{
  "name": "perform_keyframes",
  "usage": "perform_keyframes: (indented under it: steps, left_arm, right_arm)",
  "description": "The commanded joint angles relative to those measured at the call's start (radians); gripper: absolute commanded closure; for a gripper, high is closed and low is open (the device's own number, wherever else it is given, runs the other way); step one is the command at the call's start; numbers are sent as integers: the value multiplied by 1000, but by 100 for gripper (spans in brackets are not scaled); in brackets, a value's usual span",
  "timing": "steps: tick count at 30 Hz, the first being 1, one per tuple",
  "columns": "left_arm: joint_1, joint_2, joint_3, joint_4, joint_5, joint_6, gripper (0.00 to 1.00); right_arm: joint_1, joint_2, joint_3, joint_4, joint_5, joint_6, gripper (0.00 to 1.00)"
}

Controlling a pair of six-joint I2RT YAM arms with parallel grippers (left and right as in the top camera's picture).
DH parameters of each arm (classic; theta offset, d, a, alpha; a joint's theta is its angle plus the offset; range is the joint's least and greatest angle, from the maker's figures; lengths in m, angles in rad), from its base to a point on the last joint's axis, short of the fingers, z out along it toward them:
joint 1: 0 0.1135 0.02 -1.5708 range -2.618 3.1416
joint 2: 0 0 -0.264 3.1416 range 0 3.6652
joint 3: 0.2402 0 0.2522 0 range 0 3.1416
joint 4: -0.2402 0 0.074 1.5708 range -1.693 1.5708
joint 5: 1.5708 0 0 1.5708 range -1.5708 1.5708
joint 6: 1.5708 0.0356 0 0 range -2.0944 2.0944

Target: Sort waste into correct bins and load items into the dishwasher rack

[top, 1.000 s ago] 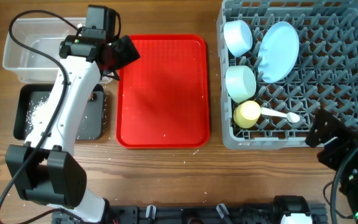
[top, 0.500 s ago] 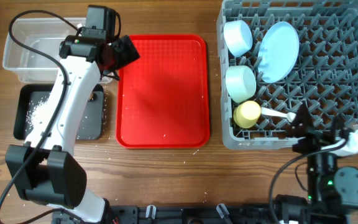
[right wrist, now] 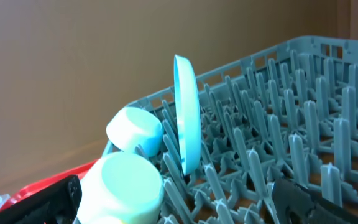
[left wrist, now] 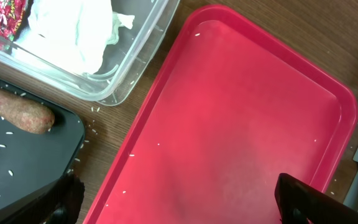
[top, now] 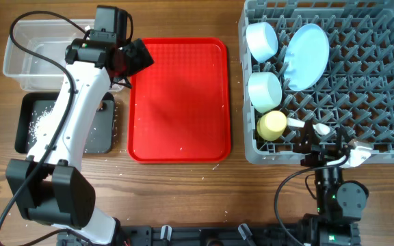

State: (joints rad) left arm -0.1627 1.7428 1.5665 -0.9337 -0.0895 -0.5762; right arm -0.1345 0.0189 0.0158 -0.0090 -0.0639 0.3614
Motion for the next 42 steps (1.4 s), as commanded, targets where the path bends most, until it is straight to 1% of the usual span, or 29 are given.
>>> perform_keyframes:
  steps: [1,21,24,25,27,28,30,32,34,37,42]
  left_arm:
    - [3,4,8,2,-17,23,0]
    - [4,4,8,-2,-17,23,0]
    - [10,-23,4,13,-107,24,0]
    - [10,-36,-2,42,-109,47,0]
    - [11,-79,-51,215,-38,215,0]
    - [15,-98,-82,298,11,289,0]
    - [35,-138,-154,436,124,399,0]
    - [66,-183,-238,534,222,470,0]
    - [108,-241,-343,620,293,495,0]
    - [199,-394,-602,793,383,494,0]
    - [276,-660,-939,940,396,495,0]
  right_arm:
    - [-4,-16,-11,15,-16,7,0]
    - [-3,-14,-11,14,-16,8,0]
    - [-3,-14,-11,14,-16,8,0]
    - [-3,-14,-11,14,-16,8,0]
    - [-3,-14,-11,14,-16,8,0]
    - [-3,-14,-11,14,-16,8,0]
    - [-3,-14,-11,14,-16,8,0]
    - [-3,-14,-11,14,-16,8,0]
    - [-3,-14,-11,14,-16,8,0]
    - [-3,-14,-11,14,-16,8,0]
    - [-3,-14,-11,14,-16,8,0]
